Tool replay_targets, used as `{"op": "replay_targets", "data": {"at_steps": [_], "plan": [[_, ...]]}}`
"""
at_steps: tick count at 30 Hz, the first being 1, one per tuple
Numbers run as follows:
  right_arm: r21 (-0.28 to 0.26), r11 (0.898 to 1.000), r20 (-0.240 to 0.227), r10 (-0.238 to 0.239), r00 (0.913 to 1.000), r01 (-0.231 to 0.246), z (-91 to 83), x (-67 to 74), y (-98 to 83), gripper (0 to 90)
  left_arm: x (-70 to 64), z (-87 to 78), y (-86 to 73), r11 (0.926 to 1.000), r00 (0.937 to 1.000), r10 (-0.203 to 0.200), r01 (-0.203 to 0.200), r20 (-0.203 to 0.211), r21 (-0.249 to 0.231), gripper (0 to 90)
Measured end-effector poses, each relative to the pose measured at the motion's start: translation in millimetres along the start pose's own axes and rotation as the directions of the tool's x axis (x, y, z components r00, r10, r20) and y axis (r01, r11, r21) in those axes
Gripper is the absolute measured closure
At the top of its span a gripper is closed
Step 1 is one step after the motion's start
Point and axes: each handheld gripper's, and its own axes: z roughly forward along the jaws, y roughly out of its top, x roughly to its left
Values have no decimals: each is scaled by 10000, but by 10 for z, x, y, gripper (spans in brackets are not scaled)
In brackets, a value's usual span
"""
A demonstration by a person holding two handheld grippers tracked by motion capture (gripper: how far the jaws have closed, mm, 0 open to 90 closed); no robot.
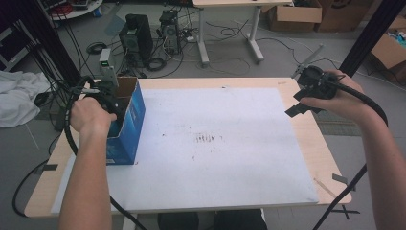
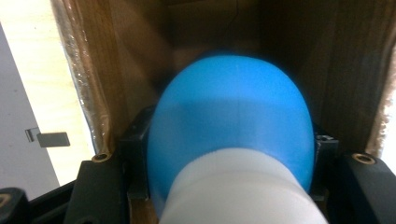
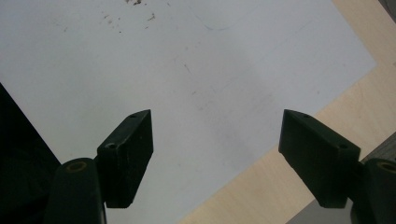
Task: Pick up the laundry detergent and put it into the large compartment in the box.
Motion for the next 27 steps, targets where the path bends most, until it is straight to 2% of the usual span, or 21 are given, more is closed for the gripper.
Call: {"op": "replay_targets", "data": {"at_steps": [27], "plan": [[113,9999,-47,36,10000,-35,47,-8,-20,261,-15,61,19,10000,9999,-29,29,-153,26,375]]}}
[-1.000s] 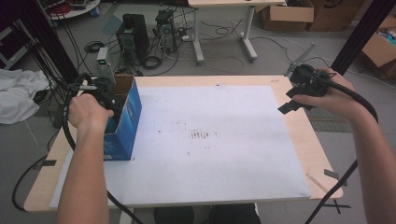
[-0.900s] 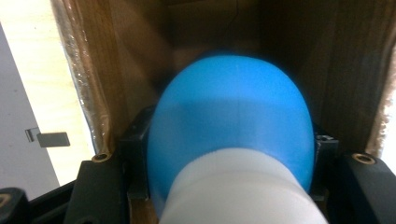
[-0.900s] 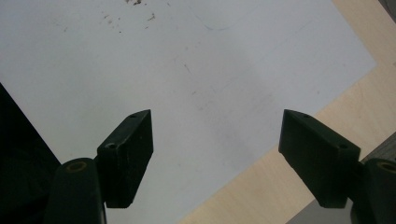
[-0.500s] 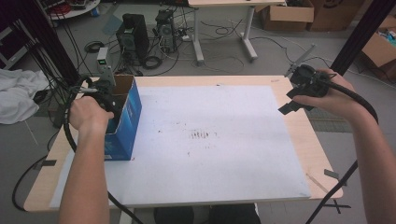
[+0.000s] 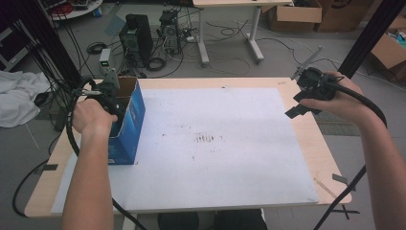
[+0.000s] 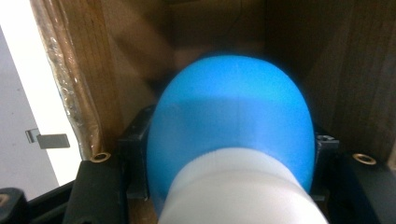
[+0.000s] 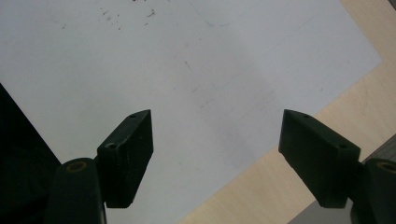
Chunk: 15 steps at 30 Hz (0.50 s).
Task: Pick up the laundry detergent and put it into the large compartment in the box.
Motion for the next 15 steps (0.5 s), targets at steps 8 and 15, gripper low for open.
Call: {"op": "replay_targets", "data": {"at_steps": [8,15], "plan": [[41,10000,35,19,10000,-19,-5,-3,0,261,-5,0,-4,10000,10000,29,-29,-26,-15,374],[21,10000,30,6,10000,-6,-17,0,2,261,-20,0,2,10000,10000,8,-8,-85,21,373]]}}
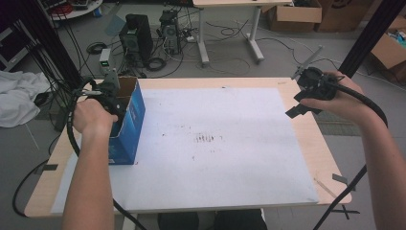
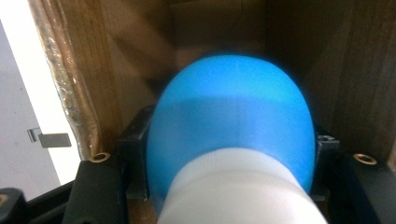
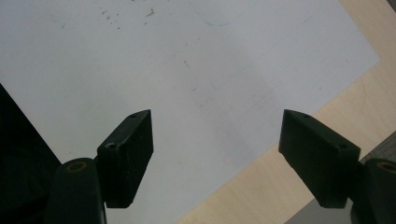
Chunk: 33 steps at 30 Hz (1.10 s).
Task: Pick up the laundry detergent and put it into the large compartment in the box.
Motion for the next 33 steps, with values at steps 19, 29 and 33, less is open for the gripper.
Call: {"op": "replay_targets", "data": {"at_steps": [19,29,33], "plan": [[-5,10000,3,1,10000,-1,-34,-9,-11,261,-3,-13,-2,9999,9998,-164,164,-102,10,332],[-74,10000,-18,-21,10000,21,-61,-7,-11,261,-38,-139,-23,9996,9995,35,-44,-310,-278,291],[-68,10000,-1,-10,10000,10,-71,-7,-17,261,-31,-246,-44,9990,9992,85,-102,-389,-441,272]]}}
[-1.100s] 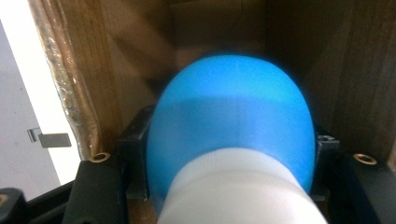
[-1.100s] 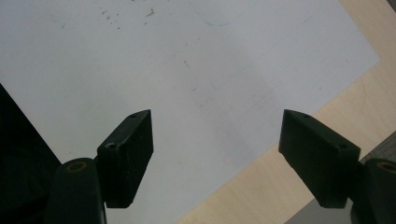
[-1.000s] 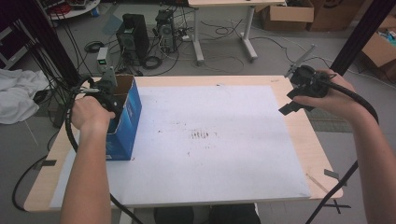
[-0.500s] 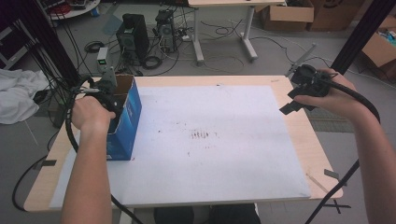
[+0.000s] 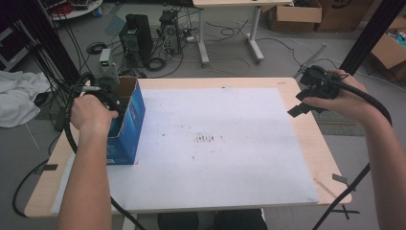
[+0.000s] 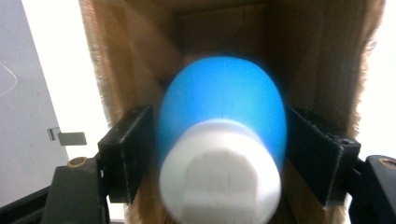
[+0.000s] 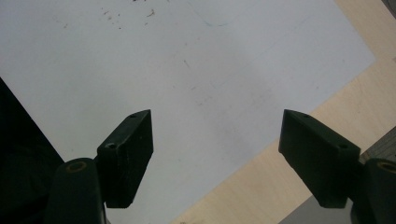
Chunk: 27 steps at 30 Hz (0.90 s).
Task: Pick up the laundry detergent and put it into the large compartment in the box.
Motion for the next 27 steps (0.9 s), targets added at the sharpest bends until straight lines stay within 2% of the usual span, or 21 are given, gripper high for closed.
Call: {"op": "replay_targets", "data": {"at_steps": [4,11,18,22,27], "plan": [[-6,10000,8,-36,10000,36,-10,9,0,261,-14,-123,-18,9992,9997,228,-232,-122,-327,252],[-22,10000,4,-53,10000,53,-24,22,8,261,-120,-367,-43,9913,9958,858,-886,-332,-973,225],[-3,10000,6,-5,10000,5,-25,39,26,261,-286,-579,-73,9737,9858,1652,-1678,-297,-1540,205],[43,10000,6,72,10000,-72,-23,47,26,261,-397,-670,-94,9602,9764,2143,-2159,-281,-1774,194],[75,9999,0,88,10000,-88,-16,72,37,260,-555,-723,-103,9418,9613,2740,-2745,-299,-1941,186]]}}
